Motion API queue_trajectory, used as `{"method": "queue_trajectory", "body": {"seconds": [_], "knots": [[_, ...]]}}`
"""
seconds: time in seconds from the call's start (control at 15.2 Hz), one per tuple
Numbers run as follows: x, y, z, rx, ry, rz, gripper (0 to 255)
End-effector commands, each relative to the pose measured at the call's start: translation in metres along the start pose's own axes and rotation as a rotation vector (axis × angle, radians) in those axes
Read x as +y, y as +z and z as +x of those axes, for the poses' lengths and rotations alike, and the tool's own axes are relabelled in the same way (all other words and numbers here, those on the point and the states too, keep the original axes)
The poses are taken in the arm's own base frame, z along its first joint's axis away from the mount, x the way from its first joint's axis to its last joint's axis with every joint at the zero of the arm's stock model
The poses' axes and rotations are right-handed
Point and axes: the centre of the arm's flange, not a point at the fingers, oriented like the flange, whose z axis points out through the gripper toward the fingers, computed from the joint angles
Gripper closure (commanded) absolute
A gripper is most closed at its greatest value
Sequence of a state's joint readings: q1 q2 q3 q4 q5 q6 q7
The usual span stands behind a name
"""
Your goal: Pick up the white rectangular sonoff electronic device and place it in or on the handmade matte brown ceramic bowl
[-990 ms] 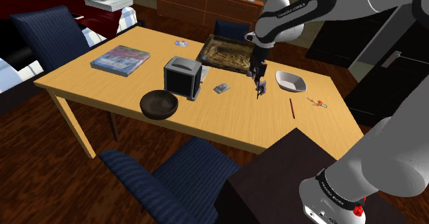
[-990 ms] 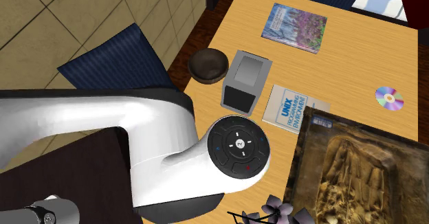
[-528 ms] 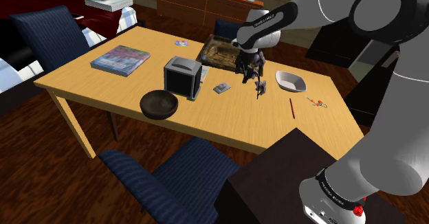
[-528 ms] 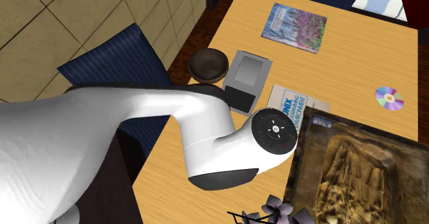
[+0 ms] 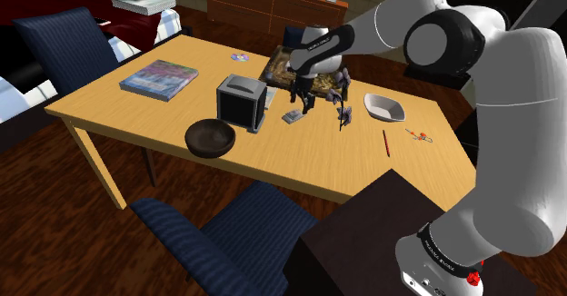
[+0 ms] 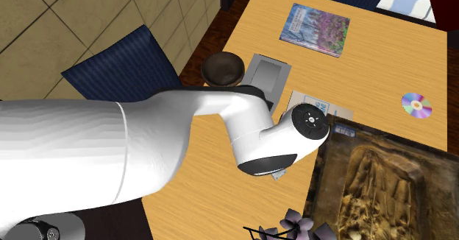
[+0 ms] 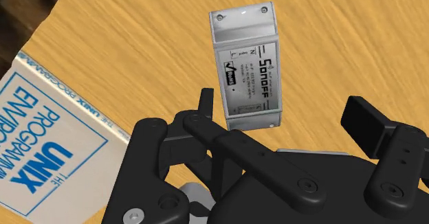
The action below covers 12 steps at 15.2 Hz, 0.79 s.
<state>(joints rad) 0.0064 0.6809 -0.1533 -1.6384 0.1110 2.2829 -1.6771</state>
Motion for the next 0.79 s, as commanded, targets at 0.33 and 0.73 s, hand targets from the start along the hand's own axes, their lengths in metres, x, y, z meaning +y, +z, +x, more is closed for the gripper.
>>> {"method": "queue_trajectory", "body": {"seconds": [0.33, 0.73], "knots": [[0.010, 0.038, 0.007, 0.002, -0.029, -0.001, 0], [0.010, 0.046, 0.008, 0.002, -0.029, -0.001, 0]]}}
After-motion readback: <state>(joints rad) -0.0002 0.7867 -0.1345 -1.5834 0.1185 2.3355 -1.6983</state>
